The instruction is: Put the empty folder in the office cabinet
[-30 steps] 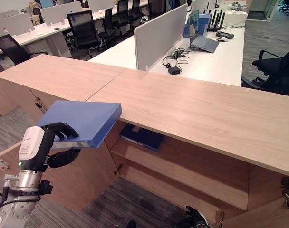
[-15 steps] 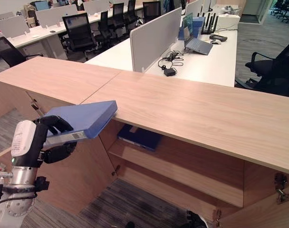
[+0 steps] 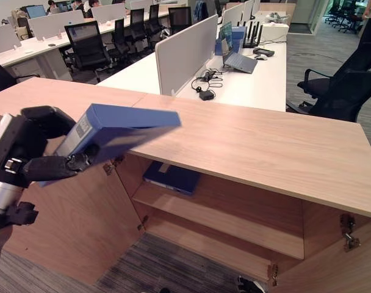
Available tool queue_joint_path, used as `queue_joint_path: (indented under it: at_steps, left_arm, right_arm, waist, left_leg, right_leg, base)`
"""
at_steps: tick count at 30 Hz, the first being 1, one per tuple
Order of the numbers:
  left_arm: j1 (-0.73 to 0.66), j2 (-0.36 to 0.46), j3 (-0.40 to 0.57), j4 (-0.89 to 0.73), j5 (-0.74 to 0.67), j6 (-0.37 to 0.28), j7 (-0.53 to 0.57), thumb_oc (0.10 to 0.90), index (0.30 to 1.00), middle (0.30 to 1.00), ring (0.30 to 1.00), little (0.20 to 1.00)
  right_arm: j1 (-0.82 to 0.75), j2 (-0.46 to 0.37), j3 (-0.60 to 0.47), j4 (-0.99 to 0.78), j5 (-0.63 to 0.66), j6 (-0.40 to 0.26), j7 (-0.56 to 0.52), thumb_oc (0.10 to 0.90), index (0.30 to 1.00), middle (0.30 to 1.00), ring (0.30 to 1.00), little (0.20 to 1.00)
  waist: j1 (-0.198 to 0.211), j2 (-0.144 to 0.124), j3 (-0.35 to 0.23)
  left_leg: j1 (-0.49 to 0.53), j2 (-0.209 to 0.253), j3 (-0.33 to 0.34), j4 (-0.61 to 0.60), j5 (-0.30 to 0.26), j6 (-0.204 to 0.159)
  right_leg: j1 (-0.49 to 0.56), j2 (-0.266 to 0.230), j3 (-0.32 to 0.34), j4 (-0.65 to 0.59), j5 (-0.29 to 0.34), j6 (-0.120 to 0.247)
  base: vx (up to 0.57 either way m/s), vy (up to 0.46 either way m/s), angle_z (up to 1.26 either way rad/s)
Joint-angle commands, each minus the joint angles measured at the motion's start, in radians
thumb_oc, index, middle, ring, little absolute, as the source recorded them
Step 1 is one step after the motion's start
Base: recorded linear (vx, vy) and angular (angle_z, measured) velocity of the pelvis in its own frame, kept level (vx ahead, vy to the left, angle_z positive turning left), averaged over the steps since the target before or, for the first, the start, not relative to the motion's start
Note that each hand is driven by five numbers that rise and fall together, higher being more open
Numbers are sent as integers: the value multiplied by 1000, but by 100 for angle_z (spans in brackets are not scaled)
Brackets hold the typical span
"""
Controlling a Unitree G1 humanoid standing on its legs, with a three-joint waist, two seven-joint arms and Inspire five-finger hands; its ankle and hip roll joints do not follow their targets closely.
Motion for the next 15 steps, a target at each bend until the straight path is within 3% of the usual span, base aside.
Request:
queue_joint_path:
  at_steps: [1,3,6,9,15]
  left_arm:
    - [-118,69,33,-111,-239,-51,-111,400,300,300,300,300]
    - [-110,85,41,-116,-274,-37,-134,400,300,300,300,300]
    - [-69,199,61,-116,-346,10,-236,400,300,300,300,300]
    - [-40,257,71,-101,-366,47,-296,400,300,300,300,300]
    - [12,316,104,-82,-368,74,-365,400,300,300,300,300]
  right_arm:
    - [-95,-39,42,8,0,-27,14,800,900,900,900,900]
    - [-94,-38,44,10,0,-30,17,800,900,900,900,900]
    - [-91,-39,49,19,-5,-40,32,800,900,900,900,900]
    - [-87,-39,52,21,-8,-44,42,800,900,900,900,900]
    - [-78,-32,53,15,-1,-50,62,800,900,900,900,900]
  waist:
    - [-21,-21,-10]
    - [-21,-20,-11]
    - [-19,-18,-17]
    - [-19,-17,-19]
    - [-16,-18,-20]
  left_leg:
    - [65,15,43,-2,-108,-17]
    - [66,14,47,-2,-110,-16]
    - [70,12,60,-2,-113,-14]
    - [71,9,65,-2,-114,-12]
    - [72,5,72,-2,-114,-9]
  right_leg:
    - [-4,-15,18,10,-77,41]
    - [-5,-15,19,10,-76,42]
    - [-4,-17,20,10,-71,47]
    - [-4,-20,23,10,-66,50]
    - [-7,-26,25,10,-58,56]
  base:
    - [1,21,-11]
    - [-2,21,-11]
    - [-5,32,-15]
    - [-3,29,-8]
    - [-1,25,-6]
